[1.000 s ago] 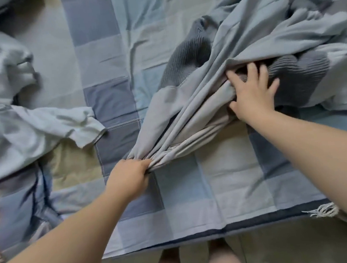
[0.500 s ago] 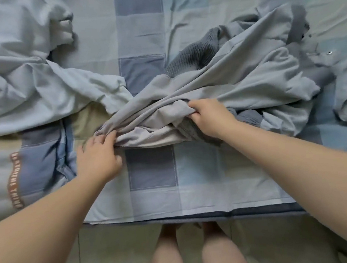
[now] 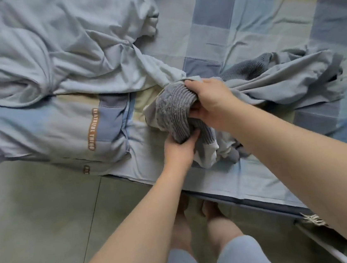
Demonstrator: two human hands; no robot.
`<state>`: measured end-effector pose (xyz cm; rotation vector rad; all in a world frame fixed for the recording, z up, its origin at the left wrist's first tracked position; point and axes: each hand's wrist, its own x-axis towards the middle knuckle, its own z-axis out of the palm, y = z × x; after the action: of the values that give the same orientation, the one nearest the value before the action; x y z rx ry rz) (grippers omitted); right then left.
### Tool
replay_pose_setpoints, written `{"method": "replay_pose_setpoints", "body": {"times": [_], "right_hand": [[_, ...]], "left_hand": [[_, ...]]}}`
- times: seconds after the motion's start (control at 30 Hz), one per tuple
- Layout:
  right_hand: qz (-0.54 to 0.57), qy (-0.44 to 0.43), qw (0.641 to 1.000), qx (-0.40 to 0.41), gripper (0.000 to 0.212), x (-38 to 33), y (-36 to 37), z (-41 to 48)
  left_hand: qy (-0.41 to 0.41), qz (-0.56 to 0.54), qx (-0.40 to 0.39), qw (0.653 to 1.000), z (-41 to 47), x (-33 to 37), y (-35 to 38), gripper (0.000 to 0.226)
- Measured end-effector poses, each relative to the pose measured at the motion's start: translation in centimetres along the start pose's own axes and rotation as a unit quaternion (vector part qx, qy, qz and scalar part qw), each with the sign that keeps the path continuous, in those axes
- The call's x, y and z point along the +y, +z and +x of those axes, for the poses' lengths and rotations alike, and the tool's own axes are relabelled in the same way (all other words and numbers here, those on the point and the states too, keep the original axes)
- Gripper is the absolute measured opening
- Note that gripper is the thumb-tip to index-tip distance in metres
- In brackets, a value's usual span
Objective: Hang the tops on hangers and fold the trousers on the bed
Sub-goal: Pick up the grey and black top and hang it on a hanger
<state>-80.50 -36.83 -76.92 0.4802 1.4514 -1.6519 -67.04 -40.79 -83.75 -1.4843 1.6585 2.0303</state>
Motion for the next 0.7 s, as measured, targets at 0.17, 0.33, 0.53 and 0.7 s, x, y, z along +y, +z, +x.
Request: {"method": "replay_pose_setpoints", "body": {"times": [0.17, 0.33, 0.53, 0.7], "right_hand": [[0.009, -0.038, 0.999, -0.010, 0.010, -5.0, -1.6, -7.9], [-0.206, -0.088, 0.971, -0.080, 0.069, -5.5, -4.3, -17.5], [-0.325, -0.103, 0.917, -0.208, 0.119, -6.0, -7.0, -24.6], [-0.524, -0.217, 0.821, -0.071, 0.090, -6.5, -6.4, -24.6]], "left_hand": [[0.059, -0.118, 0.042, 0.990, -6.4, 7.8, -1.2, 0.019], [0.077, -0.139, -0.008, 0.987, -15.2, 14.1, -2.5, 0.013], [0.080, -0.105, -0.138, 0.982, -23.2, 19.6, -3.3, 0.023], [-0.041, -0.168, -0.302, 0.938, -25.5, 23.7, -3.8, 0.034]]}}
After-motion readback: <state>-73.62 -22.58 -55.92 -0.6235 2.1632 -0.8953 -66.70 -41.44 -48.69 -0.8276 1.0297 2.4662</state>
